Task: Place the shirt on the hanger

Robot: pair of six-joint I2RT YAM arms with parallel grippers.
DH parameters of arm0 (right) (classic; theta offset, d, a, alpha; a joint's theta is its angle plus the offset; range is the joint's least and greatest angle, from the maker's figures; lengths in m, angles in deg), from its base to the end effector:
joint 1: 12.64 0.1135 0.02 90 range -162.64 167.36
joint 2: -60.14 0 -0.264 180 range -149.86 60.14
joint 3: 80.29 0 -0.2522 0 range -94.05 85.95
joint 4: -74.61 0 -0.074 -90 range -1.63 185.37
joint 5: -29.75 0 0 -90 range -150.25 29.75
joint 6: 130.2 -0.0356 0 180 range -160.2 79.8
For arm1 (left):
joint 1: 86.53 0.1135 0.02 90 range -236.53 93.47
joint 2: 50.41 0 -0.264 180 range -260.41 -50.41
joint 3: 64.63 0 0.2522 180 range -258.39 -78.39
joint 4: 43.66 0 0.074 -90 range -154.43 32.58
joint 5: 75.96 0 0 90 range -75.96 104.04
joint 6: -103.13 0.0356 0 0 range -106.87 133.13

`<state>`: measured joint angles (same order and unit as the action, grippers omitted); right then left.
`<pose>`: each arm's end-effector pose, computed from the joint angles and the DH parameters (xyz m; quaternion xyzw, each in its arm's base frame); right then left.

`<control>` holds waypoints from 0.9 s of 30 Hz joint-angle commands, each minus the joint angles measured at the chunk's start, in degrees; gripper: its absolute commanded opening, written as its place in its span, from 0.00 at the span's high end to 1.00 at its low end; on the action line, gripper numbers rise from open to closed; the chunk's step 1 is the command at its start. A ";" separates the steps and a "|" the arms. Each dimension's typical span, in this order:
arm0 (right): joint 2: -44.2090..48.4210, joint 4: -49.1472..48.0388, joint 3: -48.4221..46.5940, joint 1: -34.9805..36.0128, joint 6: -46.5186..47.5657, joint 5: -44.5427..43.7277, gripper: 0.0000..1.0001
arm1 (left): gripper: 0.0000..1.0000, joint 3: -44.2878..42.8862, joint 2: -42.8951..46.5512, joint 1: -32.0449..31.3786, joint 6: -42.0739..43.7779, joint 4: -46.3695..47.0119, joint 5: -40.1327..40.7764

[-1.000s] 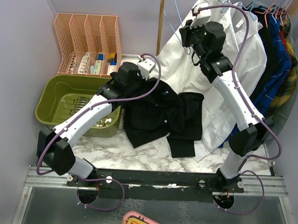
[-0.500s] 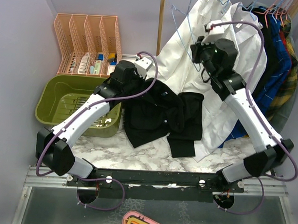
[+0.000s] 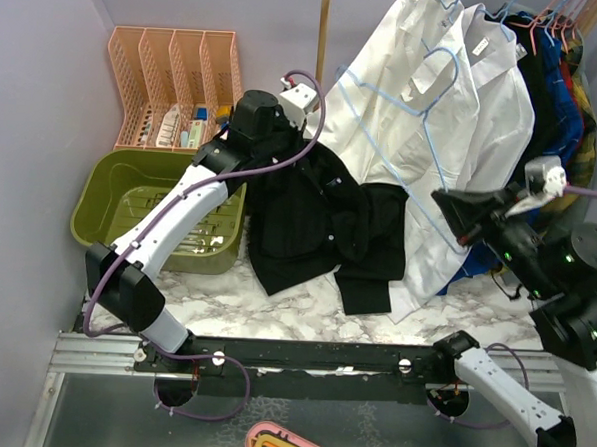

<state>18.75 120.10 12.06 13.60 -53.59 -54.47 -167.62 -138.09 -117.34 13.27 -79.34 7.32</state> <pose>0.0932 0.0500 0.4717 -0.1142 0.6930 0.2743 0.6568 0.3028 -0.1854 0.4058 0.2509 0.7809 -0.1971 0.5369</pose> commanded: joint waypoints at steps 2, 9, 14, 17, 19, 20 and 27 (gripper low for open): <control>4.41 16.95 2.06 0.12 -4.67 15.30 0.99 | 1.00 -4.19 -1.99 0.22 -1.27 -1.57 -4.21; 7.09 22.51 3.06 0.07 -3.46 11.47 0.99 | 1.00 -4.04 -0.96 0.15 -0.19 -2.67 -3.48; 5.88 24.48 2.04 0.10 -1.91 11.22 0.99 | 1.00 -2.10 0.90 0.14 0.81 -2.95 -2.03; 6.22 22.41 3.78 0.10 -2.38 11.29 0.99 | 1.00 -1.74 1.44 0.13 1.10 -3.77 -3.97; 6.24 20.50 4.97 0.08 -2.86 11.69 0.99 | 1.00 -1.51 1.90 0.07 2.15 -4.99 -7.67; 6.12 19.79 5.33 0.08 -3.04 11.52 0.99 | 1.00 -1.43 2.00 0.13 2.76 -5.84 -9.50; 5.44 14.76 8.55 0.13 -3.87 12.99 0.99 | 1.00 -0.41 3.52 -0.97 6.35 -10.17 -18.41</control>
<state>24.81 140.73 18.60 13.60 -56.58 -43.17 -168.45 -137.04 -117.64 16.51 -86.05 -2.23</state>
